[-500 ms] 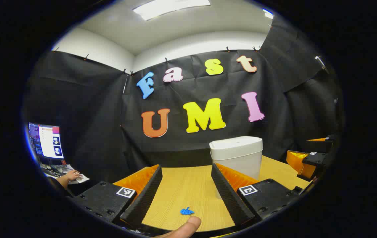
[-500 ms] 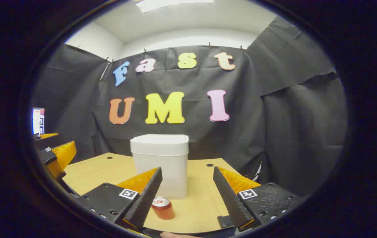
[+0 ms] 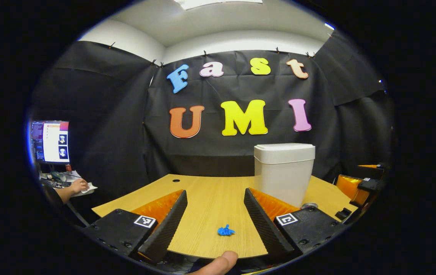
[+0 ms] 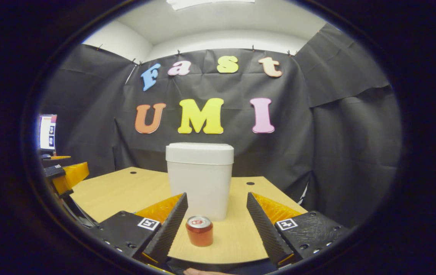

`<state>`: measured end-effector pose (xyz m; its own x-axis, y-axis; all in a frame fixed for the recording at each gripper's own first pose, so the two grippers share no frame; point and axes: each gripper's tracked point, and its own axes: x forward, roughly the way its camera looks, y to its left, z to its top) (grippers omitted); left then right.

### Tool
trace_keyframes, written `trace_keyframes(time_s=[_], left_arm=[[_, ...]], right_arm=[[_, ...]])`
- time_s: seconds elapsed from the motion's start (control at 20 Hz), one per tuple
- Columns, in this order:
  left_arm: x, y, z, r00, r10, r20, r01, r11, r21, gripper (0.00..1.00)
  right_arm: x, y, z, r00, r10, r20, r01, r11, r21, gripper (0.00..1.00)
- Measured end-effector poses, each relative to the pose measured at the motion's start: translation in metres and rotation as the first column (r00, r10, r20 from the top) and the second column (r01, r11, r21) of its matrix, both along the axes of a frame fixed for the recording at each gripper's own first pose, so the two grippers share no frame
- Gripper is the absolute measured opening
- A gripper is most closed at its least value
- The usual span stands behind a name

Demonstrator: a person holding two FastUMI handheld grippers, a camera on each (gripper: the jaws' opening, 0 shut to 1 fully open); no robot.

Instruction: Press the lid of the desktop garbage bin to open it, pick up the crumpled paper on the desktop and throw it into the bin, then pick up the pop can on the desktop and drop it into the bin, and finally close the garbage bin lid.

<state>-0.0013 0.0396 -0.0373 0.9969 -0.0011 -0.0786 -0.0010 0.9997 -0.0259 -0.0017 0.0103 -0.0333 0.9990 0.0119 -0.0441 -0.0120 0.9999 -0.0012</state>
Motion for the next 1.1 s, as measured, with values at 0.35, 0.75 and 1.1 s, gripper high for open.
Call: trace_keyframes(time_s=[0.35,0.75,1.1], left_arm=[[0.002,-0.004,-0.021,0.998,-0.03,-0.055,0.03,0.999,-0.014,0.98],[0.005,-0.003,-0.033,0.995,-0.039,-0.089,0.039,0.999,-0.004,0.98],[0.008,0.009,-0.047,0.991,-0.024,-0.131,0.02,0.999,-0.027,0.98]], right_arm=[[0.003,-0.02,0.001,0.999,-0.041,0.006,0.041,0.999,0.015,0.95],[0.018,-0.021,0.014,0.998,-0.059,0.023,0.06,0.998,-0.024,0.94],[0.052,0.008,0.057,1.0,0.014,0.026,-0.014,1.0,-0.022,0.95]])
